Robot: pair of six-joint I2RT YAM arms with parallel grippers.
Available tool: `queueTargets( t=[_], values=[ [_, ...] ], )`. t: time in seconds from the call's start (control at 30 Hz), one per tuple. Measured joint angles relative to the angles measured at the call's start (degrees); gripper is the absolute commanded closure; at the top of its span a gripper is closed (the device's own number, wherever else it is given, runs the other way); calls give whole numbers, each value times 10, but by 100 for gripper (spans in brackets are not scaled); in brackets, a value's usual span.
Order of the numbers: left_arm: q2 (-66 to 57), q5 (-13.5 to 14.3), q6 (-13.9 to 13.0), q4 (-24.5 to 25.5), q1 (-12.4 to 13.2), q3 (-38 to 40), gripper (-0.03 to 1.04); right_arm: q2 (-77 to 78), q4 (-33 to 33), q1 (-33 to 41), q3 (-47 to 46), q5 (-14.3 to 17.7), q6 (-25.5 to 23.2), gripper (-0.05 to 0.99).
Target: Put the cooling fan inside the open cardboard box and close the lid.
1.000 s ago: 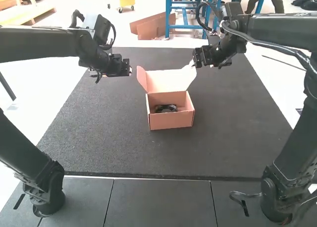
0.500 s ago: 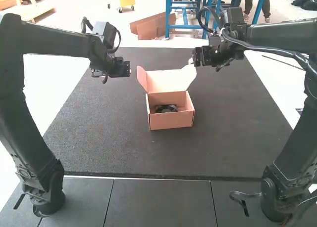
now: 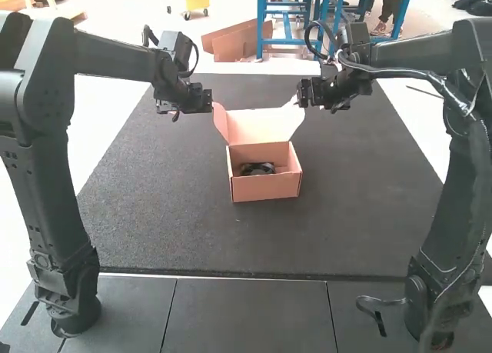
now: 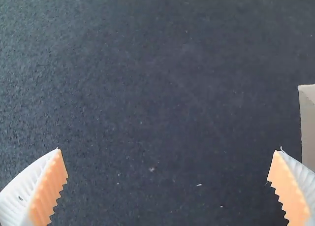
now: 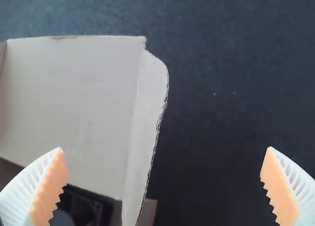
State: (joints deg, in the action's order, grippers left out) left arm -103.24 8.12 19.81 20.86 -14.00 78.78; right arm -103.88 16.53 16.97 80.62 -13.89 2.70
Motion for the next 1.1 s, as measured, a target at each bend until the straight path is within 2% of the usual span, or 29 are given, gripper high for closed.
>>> queueTargets(
  t=[0.37,0.53,0.63,0.8,0.83,0.9,0.93,0.97,1.1],
  values=[
    [-6,-53,0,-2,-31,11,4,-42,19,0,60,-16,-14,6],
    [-6,-60,0,-2,-33,12,4,-53,31,0,77,-20,-19,21],
    [-6,-61,0,-2,-34,12,4,-54,32,0,77,-23,-23,24],
    [-6,-62,0,-1,-34,12,4,-54,33,0,77,-29,-28,54],
    [-6,-63,0,0,-34,13,4,-54,32,0,77,-29,-30,57],
    [-6,-63,0,1,-34,16,4,-54,33,0,77,-33,-32,59],
    [-6,-63,0,1,-34,17,4,-54,33,0,77,-35,-33,65],
    [-6,-63,0,1,-34,18,4,-54,33,0,77,-36,-34,66],
    [-6,-63,0,4,-34,19,4,-54,37,0,77,-45,-40,66]
  ],
)
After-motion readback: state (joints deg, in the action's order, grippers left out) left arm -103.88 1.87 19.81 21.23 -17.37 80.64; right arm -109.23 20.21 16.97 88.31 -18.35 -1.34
